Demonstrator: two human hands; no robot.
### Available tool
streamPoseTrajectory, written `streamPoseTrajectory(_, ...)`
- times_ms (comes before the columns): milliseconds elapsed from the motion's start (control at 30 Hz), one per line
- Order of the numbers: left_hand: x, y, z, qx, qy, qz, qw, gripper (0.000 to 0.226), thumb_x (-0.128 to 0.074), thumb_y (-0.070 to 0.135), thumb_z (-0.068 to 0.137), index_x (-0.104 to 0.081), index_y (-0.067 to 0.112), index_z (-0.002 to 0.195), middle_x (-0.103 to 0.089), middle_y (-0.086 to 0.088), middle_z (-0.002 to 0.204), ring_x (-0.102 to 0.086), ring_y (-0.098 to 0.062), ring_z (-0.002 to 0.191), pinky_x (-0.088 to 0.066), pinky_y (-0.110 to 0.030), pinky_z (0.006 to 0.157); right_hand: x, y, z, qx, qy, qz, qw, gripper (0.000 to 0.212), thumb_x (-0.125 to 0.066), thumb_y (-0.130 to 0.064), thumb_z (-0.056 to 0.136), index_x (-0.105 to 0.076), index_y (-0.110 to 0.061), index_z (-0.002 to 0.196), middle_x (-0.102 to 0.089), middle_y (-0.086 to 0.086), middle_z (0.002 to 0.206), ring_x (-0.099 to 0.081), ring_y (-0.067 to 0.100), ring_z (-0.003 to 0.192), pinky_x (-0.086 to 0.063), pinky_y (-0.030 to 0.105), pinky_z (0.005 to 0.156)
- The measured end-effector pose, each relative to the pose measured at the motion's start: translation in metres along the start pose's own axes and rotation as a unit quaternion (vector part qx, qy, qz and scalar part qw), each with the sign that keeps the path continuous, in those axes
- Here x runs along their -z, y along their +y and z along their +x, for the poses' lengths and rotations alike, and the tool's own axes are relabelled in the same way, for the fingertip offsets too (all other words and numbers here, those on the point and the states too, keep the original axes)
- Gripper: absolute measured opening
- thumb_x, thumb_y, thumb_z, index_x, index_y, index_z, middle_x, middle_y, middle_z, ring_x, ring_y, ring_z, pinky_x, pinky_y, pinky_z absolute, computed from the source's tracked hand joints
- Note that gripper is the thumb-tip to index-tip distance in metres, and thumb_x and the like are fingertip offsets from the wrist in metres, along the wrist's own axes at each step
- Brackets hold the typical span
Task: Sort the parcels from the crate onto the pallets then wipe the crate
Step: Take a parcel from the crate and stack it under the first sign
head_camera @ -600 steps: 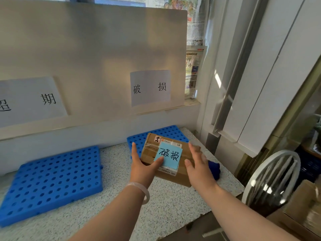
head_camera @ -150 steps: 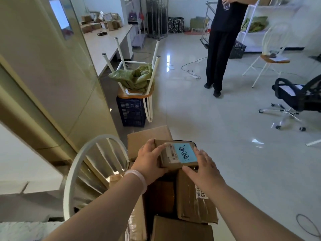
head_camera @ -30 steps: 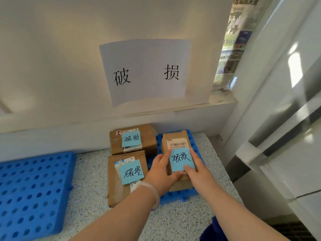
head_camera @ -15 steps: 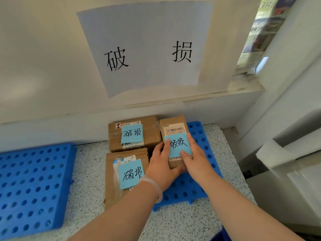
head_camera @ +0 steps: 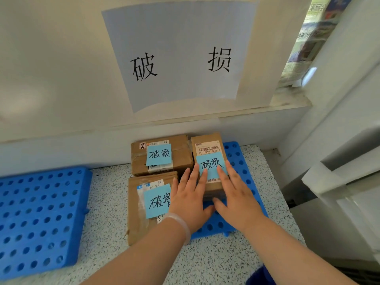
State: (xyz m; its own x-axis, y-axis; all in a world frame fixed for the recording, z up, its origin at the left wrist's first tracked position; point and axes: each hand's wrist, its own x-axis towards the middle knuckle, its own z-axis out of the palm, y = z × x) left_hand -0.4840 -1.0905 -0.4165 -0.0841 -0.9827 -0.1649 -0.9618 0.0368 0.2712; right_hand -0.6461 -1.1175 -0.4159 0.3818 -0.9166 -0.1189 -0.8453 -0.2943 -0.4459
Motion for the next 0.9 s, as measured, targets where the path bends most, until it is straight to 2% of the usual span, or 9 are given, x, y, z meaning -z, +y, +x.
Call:
streamPoseTrajectory(133, 0.003, -0.004, 0.009, 0.007, -0.018, 0.030, 0.999, 0.098, -0.050, 0.057, 0.092, 0.023, 0.031, 0.153, 0.028, 0.003, 0.161, 0.016, -0.026, 0.151, 0.005, -0.053, 0.122, 0.004, 0.002, 0.014, 0.011, -0.024, -0.053, 0.998, 0.097, -0.060, -0.042, 0.091, 0.012, -0.028, 0.156, 0.024, -0.005, 0.161, 0.005, 0.017, 0.151, -0.012, 0.038, 0.122)
streamPoseTrajectory(267, 0.007, -0.008, 0.019, 0.016, -0.025, 0.037, 0.999, 0.101, -0.053, 0.056, 0.091, 0.022, 0.032, 0.153, 0.028, 0.004, 0.161, 0.013, -0.025, 0.152, 0.005, -0.053, 0.121, 0.008, 0.000, 0.028, 0.015, -0.045, -0.077, 0.996, 0.103, -0.063, -0.043, 0.088, 0.014, -0.026, 0.155, 0.027, -0.003, 0.160, 0.007, 0.020, 0.151, -0.007, 0.039, 0.123)
streamPoseTrajectory(433, 0.016, -0.011, 0.021, 0.007, -0.042, 0.048, 0.998, 0.102, -0.054, 0.061, 0.089, 0.020, 0.033, 0.154, 0.026, 0.006, 0.162, 0.012, -0.024, 0.152, 0.001, -0.055, 0.122, 0.015, -0.001, 0.027, 0.001, -0.059, -0.109, 0.992, 0.110, -0.064, -0.053, 0.086, 0.018, -0.029, 0.154, 0.029, -0.003, 0.160, 0.017, 0.020, 0.150, 0.004, 0.040, 0.121)
streamPoseTrajectory(567, 0.022, -0.014, 0.004, 0.000, -0.035, 0.048, 0.998, 0.099, -0.053, 0.064, 0.089, 0.016, 0.036, 0.154, 0.023, 0.005, 0.163, 0.012, -0.023, 0.152, -0.001, -0.055, 0.122, 0.017, -0.009, 0.001, -0.001, -0.041, -0.105, 0.994, 0.109, -0.065, -0.056, 0.085, 0.015, -0.030, 0.155, 0.024, -0.005, 0.162, 0.017, 0.018, 0.150, 0.008, 0.038, 0.119)
streamPoseTrajectory(733, 0.035, -0.005, -0.030, -0.021, -0.015, 0.046, 0.999, 0.094, -0.045, 0.070, 0.089, 0.015, 0.039, 0.154, 0.024, 0.002, 0.163, 0.012, -0.023, 0.152, 0.002, -0.052, 0.122, 0.023, -0.027, -0.048, -0.035, -0.038, -0.120, 0.991, 0.117, -0.062, -0.066, 0.081, 0.023, -0.032, 0.152, 0.031, -0.007, 0.159, 0.024, 0.016, 0.148, 0.011, 0.039, 0.119)
streamPoseTrajectory(900, 0.050, 0.016, -0.063, -0.078, 0.023, 0.015, 0.997, 0.094, -0.046, 0.070, 0.088, 0.012, 0.039, 0.155, 0.017, 0.003, 0.165, 0.006, -0.024, 0.152, 0.002, -0.051, 0.123, 0.030, -0.049, -0.109, -0.079, 0.009, -0.108, 0.991, 0.111, -0.059, -0.069, 0.082, 0.023, -0.037, 0.151, 0.031, -0.009, 0.159, 0.027, 0.012, 0.146, 0.013, 0.037, 0.118)
